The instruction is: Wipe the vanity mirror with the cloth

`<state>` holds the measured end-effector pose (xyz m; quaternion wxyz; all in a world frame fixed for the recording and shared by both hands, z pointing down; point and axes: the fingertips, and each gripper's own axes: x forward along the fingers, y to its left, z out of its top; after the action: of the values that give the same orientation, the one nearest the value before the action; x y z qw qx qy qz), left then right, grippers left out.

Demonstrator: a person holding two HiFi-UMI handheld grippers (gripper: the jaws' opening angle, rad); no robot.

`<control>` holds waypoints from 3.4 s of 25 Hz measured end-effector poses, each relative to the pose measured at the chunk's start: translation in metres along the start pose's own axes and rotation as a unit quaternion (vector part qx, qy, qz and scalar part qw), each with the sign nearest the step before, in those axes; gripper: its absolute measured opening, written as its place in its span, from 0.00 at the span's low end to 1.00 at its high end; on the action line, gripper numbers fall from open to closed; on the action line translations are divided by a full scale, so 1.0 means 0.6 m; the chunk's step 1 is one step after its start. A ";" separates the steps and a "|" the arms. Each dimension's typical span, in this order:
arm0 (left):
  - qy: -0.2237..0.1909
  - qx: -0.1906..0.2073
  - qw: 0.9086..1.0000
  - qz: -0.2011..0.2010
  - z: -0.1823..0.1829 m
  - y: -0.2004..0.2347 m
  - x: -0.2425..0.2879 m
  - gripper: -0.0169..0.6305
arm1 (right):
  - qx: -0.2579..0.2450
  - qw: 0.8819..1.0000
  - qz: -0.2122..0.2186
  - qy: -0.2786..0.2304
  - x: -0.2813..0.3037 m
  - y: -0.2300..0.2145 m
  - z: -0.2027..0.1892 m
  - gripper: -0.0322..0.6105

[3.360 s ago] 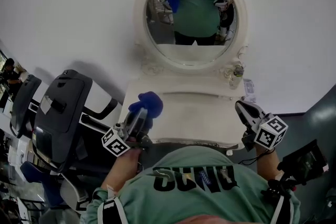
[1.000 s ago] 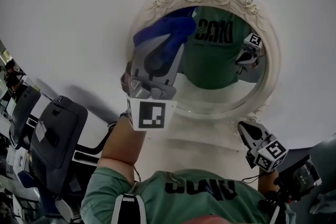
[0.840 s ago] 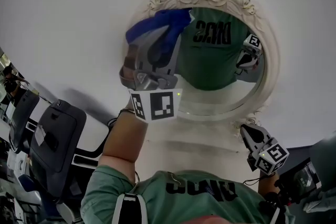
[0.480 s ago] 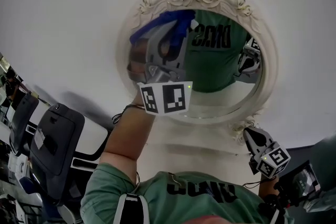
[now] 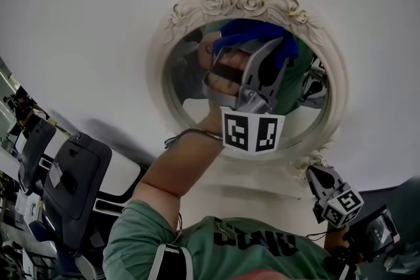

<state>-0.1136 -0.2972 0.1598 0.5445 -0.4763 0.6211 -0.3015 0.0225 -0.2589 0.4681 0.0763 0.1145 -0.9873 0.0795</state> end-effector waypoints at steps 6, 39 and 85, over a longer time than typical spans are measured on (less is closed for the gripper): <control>-0.035 0.039 0.997 -0.054 0.060 -0.084 0.014 0.14 | -0.002 1.000 -0.007 0.002 -0.010 0.008 0.003 0.07; 0.110 0.058 0.992 -0.005 -0.218 0.018 -0.150 0.14 | -0.050 0.999 -0.001 0.014 0.012 0.059 0.043 0.07; 0.203 0.118 0.970 -0.061 -0.342 -0.017 -0.250 0.13 | -0.064 0.998 0.007 0.014 0.013 0.103 0.063 0.07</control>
<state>-0.3159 -0.1926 0.2737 0.4401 -0.3751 0.6483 -0.4953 -0.0048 -0.2080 0.4237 0.0968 0.1012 -0.9900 0.0185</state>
